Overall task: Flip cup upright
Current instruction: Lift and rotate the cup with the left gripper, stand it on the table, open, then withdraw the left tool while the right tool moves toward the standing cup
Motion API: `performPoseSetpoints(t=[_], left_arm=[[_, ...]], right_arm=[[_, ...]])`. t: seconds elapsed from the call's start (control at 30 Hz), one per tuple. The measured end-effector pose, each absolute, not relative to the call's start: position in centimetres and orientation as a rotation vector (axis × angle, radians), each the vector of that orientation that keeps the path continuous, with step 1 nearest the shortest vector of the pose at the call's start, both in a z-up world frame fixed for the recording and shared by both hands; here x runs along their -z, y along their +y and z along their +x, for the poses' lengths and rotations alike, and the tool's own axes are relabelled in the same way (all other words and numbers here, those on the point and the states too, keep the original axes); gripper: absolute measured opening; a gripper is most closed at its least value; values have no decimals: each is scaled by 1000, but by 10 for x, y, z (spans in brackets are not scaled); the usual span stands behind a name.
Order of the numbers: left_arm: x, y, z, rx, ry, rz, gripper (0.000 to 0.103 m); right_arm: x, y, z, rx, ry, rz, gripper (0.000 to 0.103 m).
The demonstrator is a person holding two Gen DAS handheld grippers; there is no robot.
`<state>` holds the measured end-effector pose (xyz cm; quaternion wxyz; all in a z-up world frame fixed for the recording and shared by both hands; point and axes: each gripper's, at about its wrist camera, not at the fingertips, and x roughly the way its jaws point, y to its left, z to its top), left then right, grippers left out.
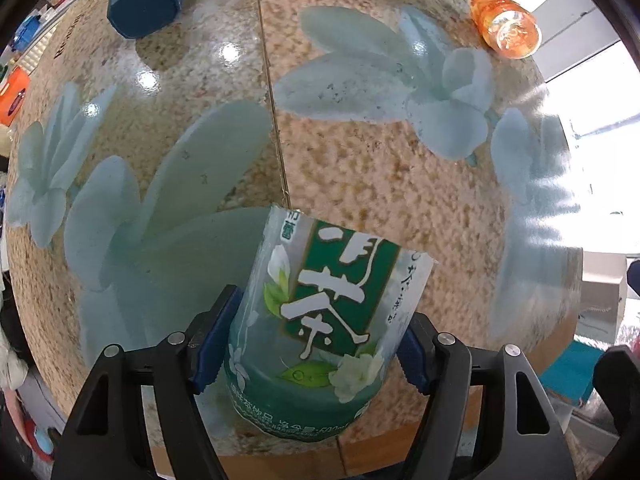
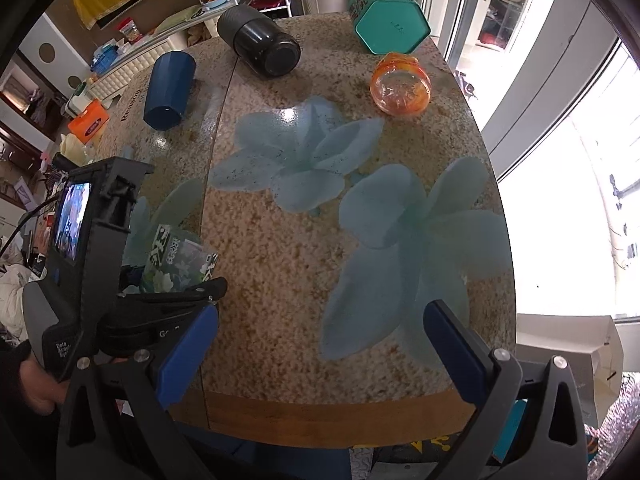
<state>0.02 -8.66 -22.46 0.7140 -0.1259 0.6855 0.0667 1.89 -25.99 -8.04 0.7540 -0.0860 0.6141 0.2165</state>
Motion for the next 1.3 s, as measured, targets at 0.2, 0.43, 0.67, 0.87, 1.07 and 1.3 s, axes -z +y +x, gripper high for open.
performPoseSetpoints(t=[0.2,0.43,0.67,0.87,1.07,1.3], left_arm=[[229,-96,5,-215,1558,-205,96],[230,-96,1,-210,1565,-244,103],[209,-95,1,-169,1557,-250,103],[190,-80,-3,-165,1549,-264,103],[175,-64,-2,-131,1529,-258,103],[154,-30,-26,-52,1503,-248,103]], right_arm=[[83,-267,24,-498,1343,-171,103],[80,-277,28,-513,1337,-159,103],[77,-276,31,-533,1329,-131,103],[69,-268,31,-549,1311,-118,103],[65,-264,32,-529,1299,-100,103],[56,-257,29,-486,1285,-78,103]])
